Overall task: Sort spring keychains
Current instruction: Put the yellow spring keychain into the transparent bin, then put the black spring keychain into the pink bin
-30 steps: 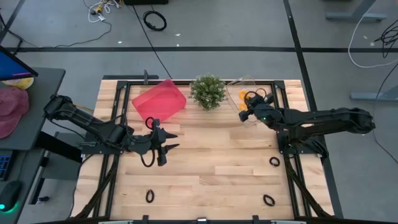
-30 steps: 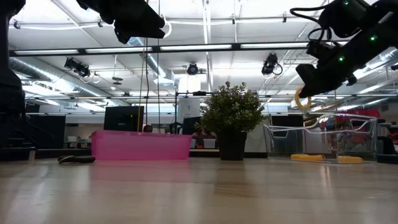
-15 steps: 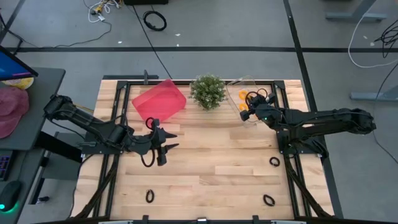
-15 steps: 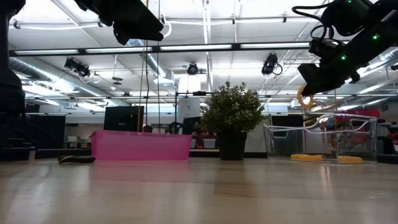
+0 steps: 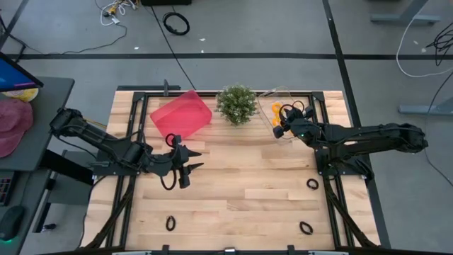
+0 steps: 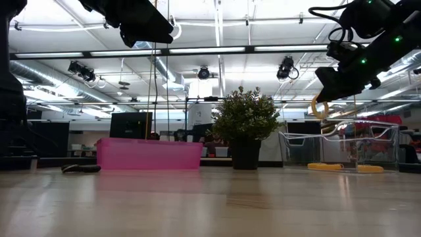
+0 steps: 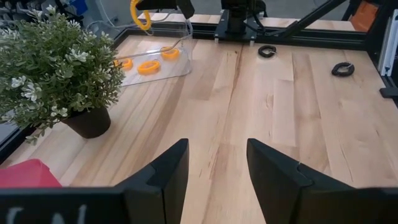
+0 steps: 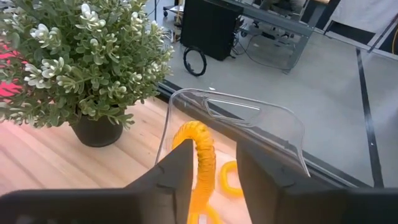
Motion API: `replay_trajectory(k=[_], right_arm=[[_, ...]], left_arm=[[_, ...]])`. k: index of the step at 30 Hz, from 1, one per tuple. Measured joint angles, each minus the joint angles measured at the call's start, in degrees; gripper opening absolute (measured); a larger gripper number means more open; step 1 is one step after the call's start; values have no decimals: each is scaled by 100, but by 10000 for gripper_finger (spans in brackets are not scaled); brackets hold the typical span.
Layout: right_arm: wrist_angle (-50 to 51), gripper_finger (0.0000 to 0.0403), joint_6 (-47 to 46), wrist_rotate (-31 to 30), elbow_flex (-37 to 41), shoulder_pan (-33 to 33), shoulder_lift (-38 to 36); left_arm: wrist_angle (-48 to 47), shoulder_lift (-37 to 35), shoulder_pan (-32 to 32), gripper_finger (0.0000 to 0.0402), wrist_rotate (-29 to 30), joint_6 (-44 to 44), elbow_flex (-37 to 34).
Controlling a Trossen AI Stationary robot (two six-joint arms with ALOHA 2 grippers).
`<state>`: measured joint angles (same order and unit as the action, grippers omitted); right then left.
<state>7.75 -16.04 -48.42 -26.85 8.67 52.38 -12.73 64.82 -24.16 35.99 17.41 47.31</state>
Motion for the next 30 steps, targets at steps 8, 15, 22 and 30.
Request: replay_trajectory(k=[8, 15, 22, 30], right_arm=[[27, 176, -112, 137, 0, 0, 0], [289, 205, -340, 697, 0, 155, 0], [446, 198, -309, 1338, -92, 151, -20], [833, 181, -520, 2977, -598, 78, -28]], left_arm=[[0, 0, 0, 165, 0, 0, 0], [0, 0, 0, 165, 0, -2, 0], [0, 0, 0, 165, 0, -63, 0], [2, 0, -2, 165, 111, -318, 0]])
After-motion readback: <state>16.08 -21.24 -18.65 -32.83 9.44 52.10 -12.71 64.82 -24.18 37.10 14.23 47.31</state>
